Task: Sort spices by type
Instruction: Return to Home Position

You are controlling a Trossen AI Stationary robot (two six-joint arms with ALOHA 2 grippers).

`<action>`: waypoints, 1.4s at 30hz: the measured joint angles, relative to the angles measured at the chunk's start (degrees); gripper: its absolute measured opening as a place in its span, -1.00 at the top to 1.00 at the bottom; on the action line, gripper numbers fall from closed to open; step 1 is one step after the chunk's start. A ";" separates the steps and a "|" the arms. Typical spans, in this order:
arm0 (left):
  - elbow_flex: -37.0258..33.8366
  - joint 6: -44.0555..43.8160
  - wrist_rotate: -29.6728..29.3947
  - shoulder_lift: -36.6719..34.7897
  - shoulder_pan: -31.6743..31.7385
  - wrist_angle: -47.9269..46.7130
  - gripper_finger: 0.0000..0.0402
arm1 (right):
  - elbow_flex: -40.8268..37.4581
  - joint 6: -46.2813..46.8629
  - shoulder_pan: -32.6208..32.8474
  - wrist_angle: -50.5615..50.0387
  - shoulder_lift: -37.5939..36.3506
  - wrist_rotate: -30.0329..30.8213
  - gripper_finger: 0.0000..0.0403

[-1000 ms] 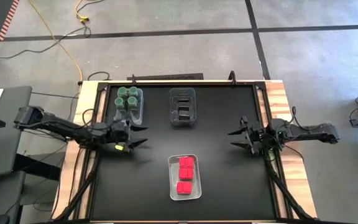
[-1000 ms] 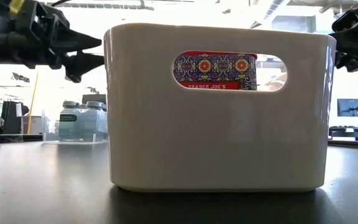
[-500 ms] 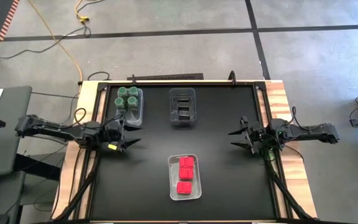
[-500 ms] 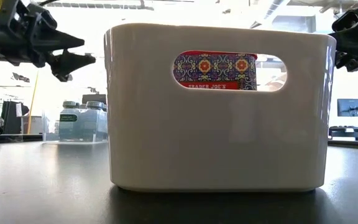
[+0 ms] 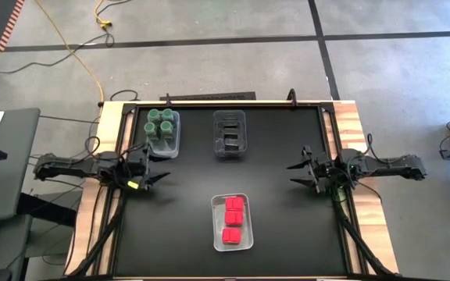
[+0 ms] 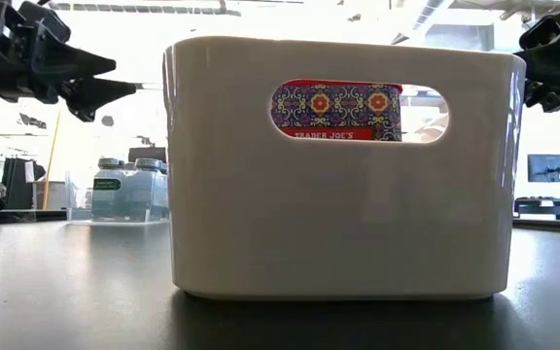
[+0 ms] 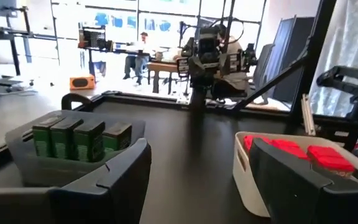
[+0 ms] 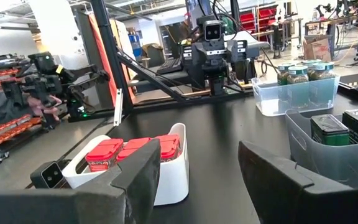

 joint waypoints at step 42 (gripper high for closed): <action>-0.04 -1.85 -0.30 -0.25 1.67 -0.15 -0.29 | 0.07 -9.17 -0.11 -1.33 6.80 3.93 -0.21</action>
